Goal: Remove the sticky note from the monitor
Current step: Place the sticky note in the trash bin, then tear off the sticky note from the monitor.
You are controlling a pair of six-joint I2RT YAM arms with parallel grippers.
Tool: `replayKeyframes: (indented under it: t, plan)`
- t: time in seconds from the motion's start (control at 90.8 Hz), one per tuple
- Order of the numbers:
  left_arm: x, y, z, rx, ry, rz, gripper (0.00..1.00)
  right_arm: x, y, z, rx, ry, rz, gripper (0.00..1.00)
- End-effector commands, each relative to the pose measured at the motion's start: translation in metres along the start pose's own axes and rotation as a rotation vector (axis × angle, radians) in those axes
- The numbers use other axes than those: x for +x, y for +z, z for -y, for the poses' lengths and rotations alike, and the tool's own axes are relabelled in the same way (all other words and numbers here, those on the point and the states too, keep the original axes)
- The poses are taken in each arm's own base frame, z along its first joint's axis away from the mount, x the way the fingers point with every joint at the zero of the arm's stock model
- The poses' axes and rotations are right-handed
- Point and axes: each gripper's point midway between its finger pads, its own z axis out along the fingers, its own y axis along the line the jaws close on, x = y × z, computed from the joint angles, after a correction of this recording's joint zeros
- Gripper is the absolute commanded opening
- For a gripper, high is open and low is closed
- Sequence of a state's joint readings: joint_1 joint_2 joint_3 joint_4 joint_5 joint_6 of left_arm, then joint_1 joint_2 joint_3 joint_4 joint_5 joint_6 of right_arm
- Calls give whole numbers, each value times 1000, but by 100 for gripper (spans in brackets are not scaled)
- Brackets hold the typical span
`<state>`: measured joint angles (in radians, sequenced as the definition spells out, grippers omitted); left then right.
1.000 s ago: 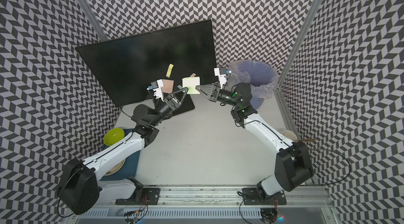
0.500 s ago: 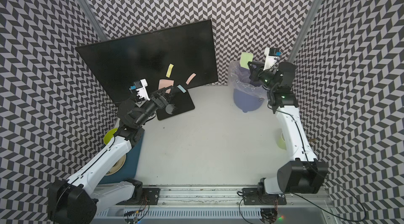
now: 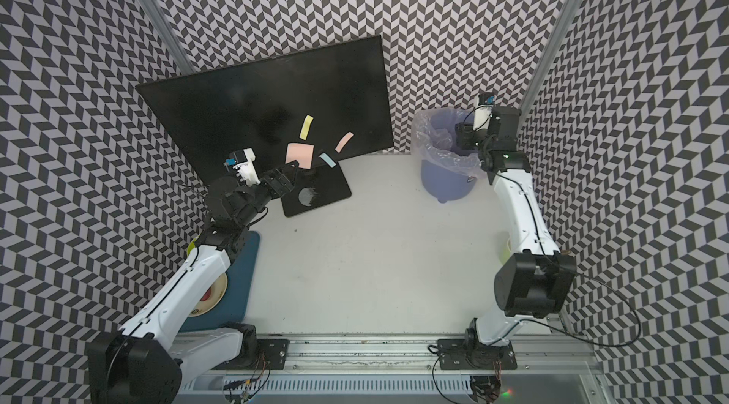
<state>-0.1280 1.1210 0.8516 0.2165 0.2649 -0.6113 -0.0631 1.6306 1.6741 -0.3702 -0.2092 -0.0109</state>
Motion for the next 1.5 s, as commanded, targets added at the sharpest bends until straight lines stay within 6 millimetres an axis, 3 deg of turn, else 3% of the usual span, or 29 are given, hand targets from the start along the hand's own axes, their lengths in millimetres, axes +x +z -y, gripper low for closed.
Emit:
replayKeyframes:
  t: [0.0,0.143,0.275,0.419,0.584,0.749,1.091,1.256,1.487]
  plan:
    - [-3,-1,-9,-40,41,-5,100,-23,-18,0,17,-26,69,67]
    - [-1,3,-18,-46,37,-7,99,-31,-30,-16,-51,2,109,75]
    - [2,8,-27,-41,14,5,98,-39,-47,-45,-195,69,169,84]
    - [11,16,-38,-33,-37,6,95,-34,-66,-78,-358,165,199,96]
    - [19,28,-43,16,-117,27,92,-22,-77,-108,-471,215,183,99]
    - [22,51,-40,43,-132,-2,86,-15,-83,-121,-516,244,172,99]
    - [23,79,-43,89,-184,-6,71,-16,-90,-122,-511,235,179,99]
    - [21,88,-42,101,-195,-9,53,-16,-92,-122,-513,233,183,99]
    - [25,88,-38,124,-220,-27,11,-12,-92,-124,-533,238,183,99]
